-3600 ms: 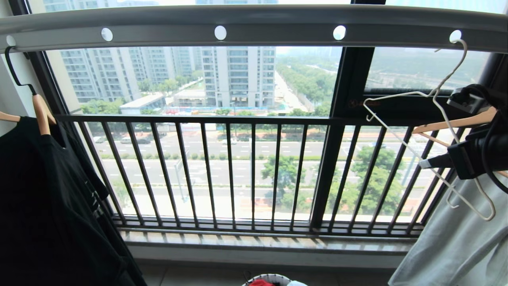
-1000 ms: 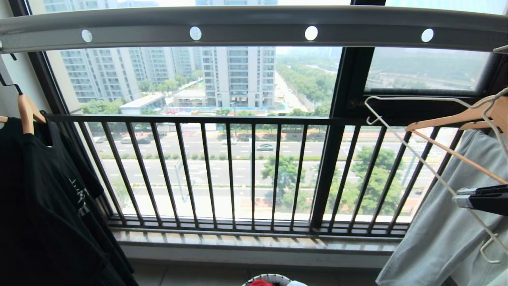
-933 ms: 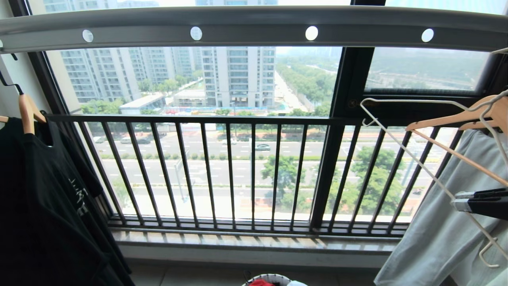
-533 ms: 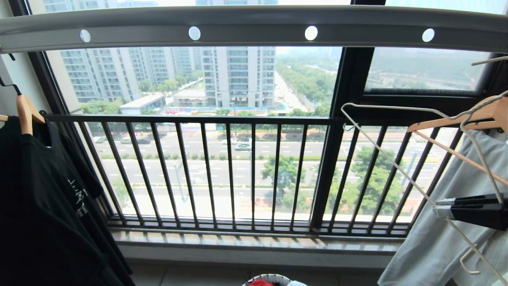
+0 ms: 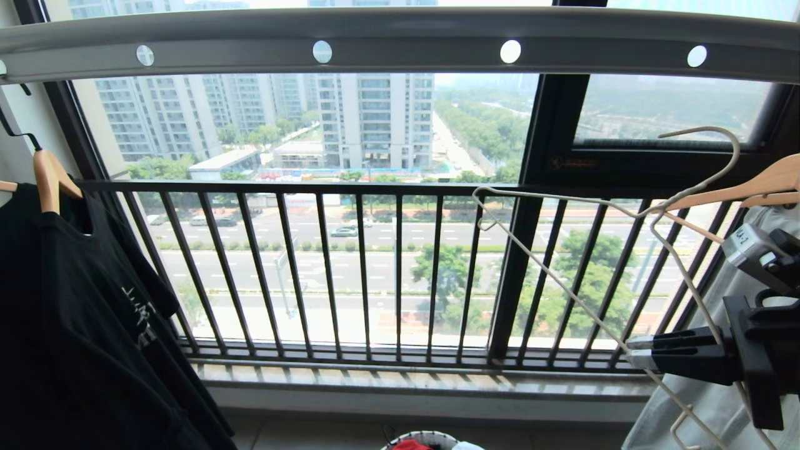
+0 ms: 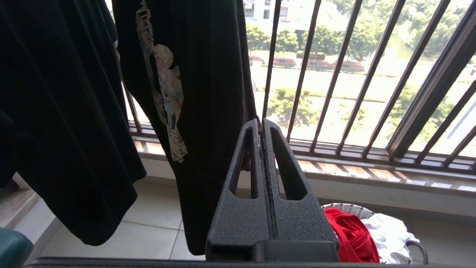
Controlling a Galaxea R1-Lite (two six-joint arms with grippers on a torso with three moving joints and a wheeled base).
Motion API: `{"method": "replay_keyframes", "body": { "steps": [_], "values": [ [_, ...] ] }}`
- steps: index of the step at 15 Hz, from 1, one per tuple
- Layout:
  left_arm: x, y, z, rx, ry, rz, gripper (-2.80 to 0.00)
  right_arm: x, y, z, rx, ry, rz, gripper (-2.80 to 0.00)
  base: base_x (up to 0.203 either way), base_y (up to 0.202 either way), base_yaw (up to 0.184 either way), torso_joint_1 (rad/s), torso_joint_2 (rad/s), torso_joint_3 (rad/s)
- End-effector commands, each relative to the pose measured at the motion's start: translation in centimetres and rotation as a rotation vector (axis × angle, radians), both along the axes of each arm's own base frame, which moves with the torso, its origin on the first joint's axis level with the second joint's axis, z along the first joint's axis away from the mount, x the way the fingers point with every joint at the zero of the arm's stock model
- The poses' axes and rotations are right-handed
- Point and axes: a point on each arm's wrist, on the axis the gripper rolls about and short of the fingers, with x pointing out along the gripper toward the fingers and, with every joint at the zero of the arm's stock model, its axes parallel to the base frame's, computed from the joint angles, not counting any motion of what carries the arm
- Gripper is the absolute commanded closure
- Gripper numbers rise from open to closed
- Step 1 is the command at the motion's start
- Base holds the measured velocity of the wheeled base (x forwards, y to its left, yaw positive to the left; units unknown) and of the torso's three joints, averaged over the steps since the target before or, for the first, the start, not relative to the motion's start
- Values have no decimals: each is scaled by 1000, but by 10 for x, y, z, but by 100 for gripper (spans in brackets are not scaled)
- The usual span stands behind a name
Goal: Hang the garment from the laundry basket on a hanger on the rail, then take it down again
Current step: Pick up the clothes rack on the clothesline, then pick up clothes from the basket
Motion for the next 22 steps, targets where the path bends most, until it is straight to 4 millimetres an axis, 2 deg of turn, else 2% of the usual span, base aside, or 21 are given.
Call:
{"method": "replay_keyframes", "body": {
  "steps": [1,4,22],
  "values": [
    [0,0,0,-2,1,1,0,10,8,-10,-16,21,60,0,0,0,0,0,0,0],
    [0,0,0,0,1,1,0,21,13,-15,-9,2,82,0,0,0,0,-15,20,17],
    [0,0,0,0,1,1,0,15,12,-14,-7,-67,80,0,0,0,0,-136,300,158]
  ]
}}
